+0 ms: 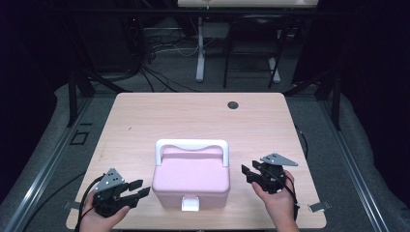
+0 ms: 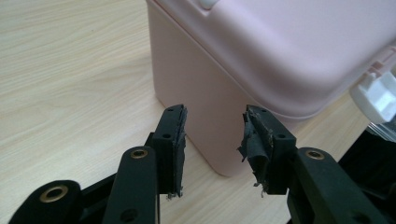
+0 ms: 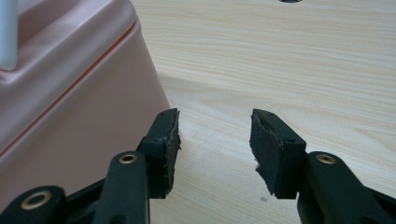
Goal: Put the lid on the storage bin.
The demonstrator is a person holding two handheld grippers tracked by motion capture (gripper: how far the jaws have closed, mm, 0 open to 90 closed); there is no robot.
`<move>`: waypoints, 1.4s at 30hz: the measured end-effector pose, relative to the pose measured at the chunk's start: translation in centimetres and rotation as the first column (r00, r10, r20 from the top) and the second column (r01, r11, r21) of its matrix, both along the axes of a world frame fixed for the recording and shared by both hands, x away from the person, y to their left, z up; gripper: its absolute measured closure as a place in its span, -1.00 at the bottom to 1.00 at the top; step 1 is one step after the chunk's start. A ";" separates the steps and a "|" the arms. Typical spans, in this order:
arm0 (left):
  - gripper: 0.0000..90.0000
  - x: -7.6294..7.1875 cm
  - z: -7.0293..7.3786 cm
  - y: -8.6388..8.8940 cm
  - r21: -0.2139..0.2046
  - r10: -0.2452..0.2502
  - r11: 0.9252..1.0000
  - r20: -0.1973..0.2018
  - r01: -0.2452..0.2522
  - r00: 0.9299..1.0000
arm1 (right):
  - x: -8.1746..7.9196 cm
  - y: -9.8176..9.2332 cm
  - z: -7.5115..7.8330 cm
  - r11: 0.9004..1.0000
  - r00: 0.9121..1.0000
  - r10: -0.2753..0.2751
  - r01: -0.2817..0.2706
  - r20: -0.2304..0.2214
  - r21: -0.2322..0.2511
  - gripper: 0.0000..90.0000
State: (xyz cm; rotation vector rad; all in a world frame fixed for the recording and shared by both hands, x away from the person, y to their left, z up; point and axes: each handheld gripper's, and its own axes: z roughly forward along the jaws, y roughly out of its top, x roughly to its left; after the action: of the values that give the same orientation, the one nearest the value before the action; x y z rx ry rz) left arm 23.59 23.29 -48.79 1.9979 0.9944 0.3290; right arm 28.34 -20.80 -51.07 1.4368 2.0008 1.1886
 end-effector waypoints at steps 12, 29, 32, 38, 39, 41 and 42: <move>0.28 2.3 -0.8 0.4 -0.023 0.054 0.998 -0.020 -0.054 0.998 | -0.1 0.0 -0.4 1.000 1.000 -0.009 0.009 0.003 -0.002 0.16; 0.24 6.0 -2.6 0.9 -0.005 0.115 0.993 -0.018 -0.116 0.993 | -1.3 0.0 -1.4 1.000 1.000 0.011 -0.010 0.023 -0.030 0.13; 0.22 6.2 -3.2 1.2 -0.010 0.127 0.992 -0.032 -0.127 0.991 | -1.4 0.0 -1.7 0.999 1.000 0.016 -0.015 0.010 -0.033 0.12; 0.19 6.0 -4.0 1.4 0.000 0.128 0.992 -0.033 -0.128 0.991 | -1.5 0.0 -2.1 0.999 1.000 0.014 -0.013 0.003 -0.035 0.12; 0.18 6.0 -4.1 1.4 -0.004 0.128 0.992 -0.033 -0.128 0.991 | -1.5 0.0 -2.2 0.999 1.000 0.014 -0.014 0.004 -0.034 0.12; 0.15 5.9 -4.3 1.3 0.005 0.121 0.993 -0.035 -0.121 0.992 | -1.5 0.1 -2.3 0.999 1.000 0.018 -0.018 0.009 -0.035 0.12; 0.15 5.9 -4.4 1.3 0.017 0.118 0.993 -0.030 -0.117 0.993 | -1.4 0.2 -2.4 0.999 1.000 0.021 -0.021 0.013 -0.036 0.12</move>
State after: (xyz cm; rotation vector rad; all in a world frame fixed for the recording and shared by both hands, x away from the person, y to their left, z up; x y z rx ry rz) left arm 29.48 24.63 -53.17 1.9681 1.1349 0.3715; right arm 26.91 -20.59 -53.43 1.3900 2.0224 1.1616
